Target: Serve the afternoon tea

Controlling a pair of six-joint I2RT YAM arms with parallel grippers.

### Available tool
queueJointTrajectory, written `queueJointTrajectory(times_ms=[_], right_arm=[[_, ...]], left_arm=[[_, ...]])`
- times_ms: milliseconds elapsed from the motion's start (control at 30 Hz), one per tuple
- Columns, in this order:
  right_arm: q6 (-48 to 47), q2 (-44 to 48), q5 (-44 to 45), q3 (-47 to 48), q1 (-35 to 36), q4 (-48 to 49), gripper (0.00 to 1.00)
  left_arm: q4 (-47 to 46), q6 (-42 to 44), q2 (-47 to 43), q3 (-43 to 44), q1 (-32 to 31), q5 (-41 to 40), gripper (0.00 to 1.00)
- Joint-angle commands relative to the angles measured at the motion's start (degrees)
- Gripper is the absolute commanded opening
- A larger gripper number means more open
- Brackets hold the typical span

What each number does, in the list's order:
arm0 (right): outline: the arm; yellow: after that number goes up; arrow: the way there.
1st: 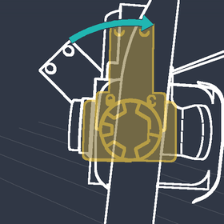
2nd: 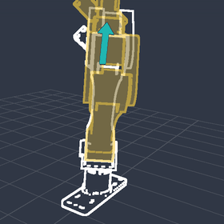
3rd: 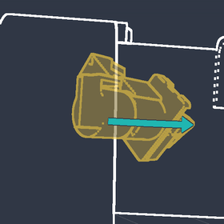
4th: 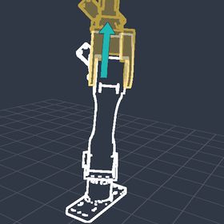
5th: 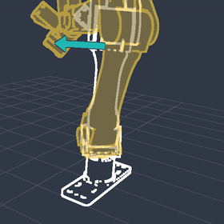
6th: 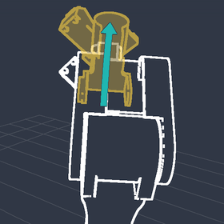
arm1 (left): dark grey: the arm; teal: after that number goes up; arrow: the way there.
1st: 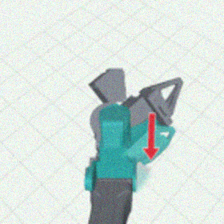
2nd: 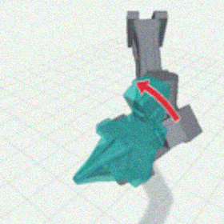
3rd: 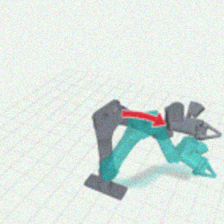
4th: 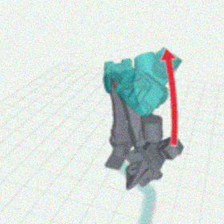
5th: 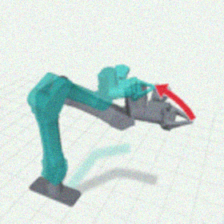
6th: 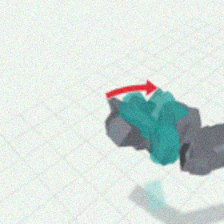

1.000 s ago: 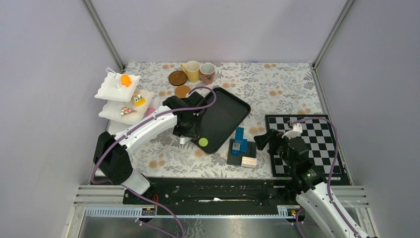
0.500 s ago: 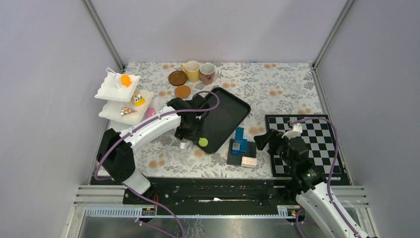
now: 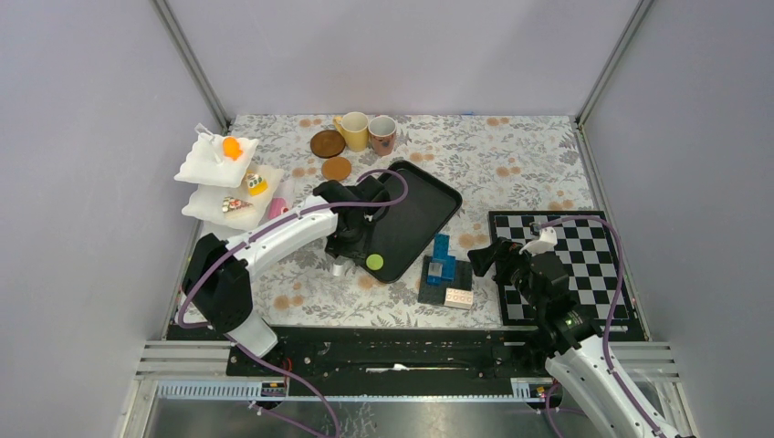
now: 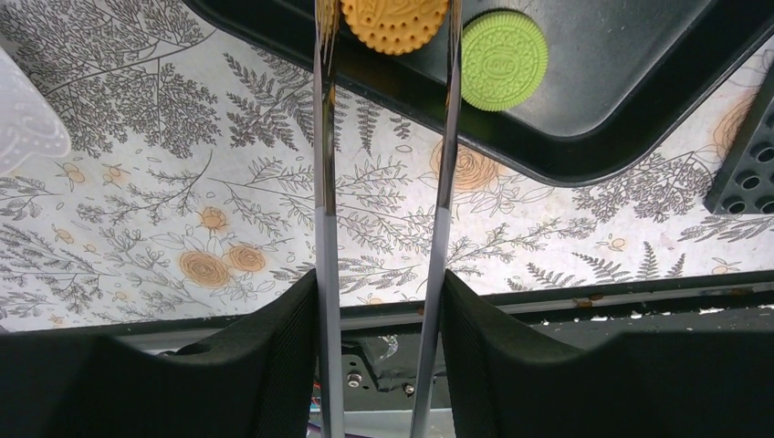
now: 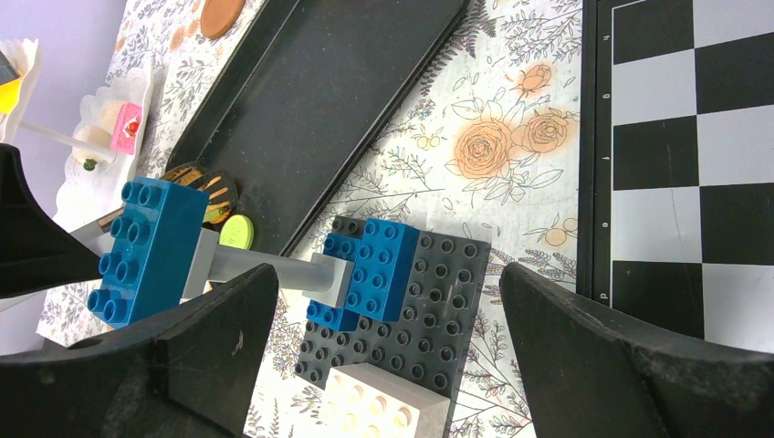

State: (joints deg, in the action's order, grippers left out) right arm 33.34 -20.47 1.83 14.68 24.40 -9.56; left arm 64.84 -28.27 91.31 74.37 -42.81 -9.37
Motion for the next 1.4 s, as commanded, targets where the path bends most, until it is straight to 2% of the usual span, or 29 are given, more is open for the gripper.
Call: queueJointTrajectory(times_ms=[0,267,833,1100,1367], right_arm=[[-0.12,0.20,-0.95,-0.36,0.38,1.88,0.98],[-0.18,0.12,-0.99,-0.38,0.40,1.85,0.98],[-0.20,-0.04,-1.03,-0.50,0.38,2.04,0.98],[-0.14,-0.34,-1.17,-0.45,0.39,2.38,0.98],[-0.19,-0.28,-1.58,-0.51,0.38,2.48,0.98]], left_arm=[[0.11,0.24,-0.50,3.05,-0.35,-2.49,0.22],[-0.74,0.25,-0.43,3.50,-0.39,-2.33,0.00],[-1.25,-1.27,-3.63,9.75,-0.78,-7.16,0.00],[4.93,-5.12,-8.70,17.01,-0.78,-19.35,0.00],[15.26,-9.82,-14.22,25.63,-0.14,-33.08,0.00]])
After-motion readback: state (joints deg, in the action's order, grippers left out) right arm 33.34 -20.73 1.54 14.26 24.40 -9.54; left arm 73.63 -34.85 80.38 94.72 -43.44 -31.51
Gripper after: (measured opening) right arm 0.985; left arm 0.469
